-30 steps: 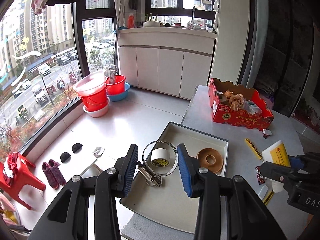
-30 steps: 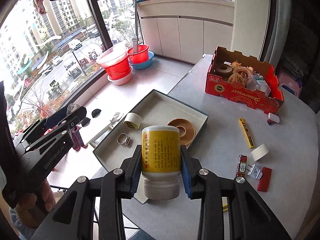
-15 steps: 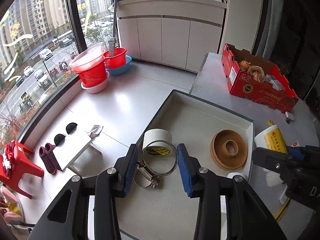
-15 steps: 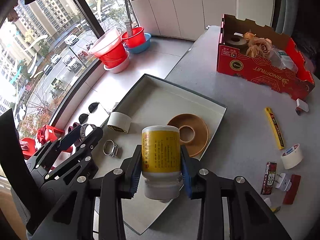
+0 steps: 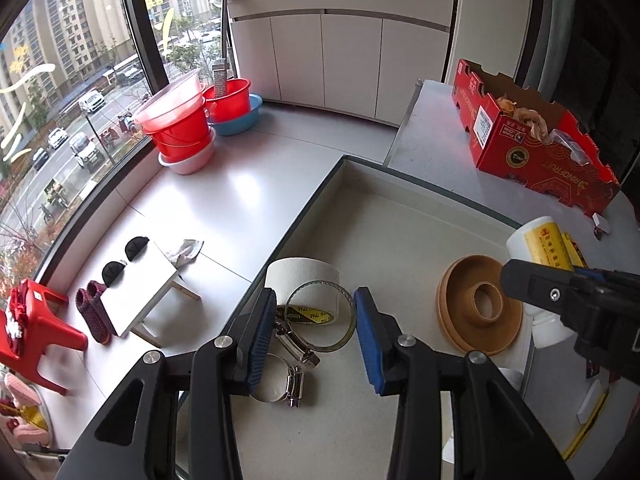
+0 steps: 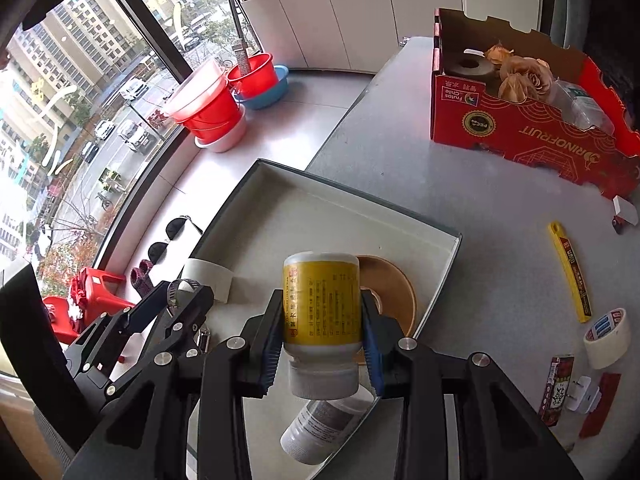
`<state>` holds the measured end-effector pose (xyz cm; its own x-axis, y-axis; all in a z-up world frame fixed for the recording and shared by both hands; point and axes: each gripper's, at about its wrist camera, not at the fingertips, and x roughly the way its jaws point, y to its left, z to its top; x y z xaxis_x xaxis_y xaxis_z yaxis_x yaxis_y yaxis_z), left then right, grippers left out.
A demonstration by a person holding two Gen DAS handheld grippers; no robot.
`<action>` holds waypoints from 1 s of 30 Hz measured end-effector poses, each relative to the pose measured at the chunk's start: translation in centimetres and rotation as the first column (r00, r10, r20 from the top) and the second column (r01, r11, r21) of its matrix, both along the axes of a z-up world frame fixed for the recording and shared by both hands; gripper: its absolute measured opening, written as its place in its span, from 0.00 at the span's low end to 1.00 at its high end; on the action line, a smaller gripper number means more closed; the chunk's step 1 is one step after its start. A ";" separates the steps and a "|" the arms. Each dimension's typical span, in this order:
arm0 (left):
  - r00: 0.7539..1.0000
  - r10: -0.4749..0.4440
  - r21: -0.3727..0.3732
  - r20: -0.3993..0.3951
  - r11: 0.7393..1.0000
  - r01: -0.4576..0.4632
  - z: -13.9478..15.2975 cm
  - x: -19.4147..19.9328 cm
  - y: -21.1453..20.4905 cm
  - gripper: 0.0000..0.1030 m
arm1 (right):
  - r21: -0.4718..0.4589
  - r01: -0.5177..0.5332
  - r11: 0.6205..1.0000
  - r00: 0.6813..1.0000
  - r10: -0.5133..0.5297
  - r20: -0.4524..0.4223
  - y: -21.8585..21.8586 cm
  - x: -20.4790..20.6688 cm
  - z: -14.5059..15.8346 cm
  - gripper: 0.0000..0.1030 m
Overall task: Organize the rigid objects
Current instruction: 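Open left gripper dropping clamp in tray while right releases bottle beside brown ring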
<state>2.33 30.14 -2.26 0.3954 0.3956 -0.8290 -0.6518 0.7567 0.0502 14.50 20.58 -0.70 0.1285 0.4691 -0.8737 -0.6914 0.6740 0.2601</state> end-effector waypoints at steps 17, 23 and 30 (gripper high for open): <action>1.000 -0.023 0.033 -0.011 0.999 0.023 -0.2 0.6 -0.8 0.42 | -0.031 -0.001 1.000 1.000 0.001 -0.008 0.9 0.4 -1.4 0.35; 0.999 -0.030 0.035 -0.013 0.999 0.031 -0.3 0.6 -1.3 0.58 | -0.042 0.002 0.999 1.000 -0.003 -0.007 0.4 0.5 -1.7 0.36; 1.000 0.000 0.022 0.001 1.000 0.000 -0.1 -0.2 -1.0 0.95 | -0.034 0.023 0.999 0.999 -0.021 0.035 -0.5 0.2 -0.8 0.76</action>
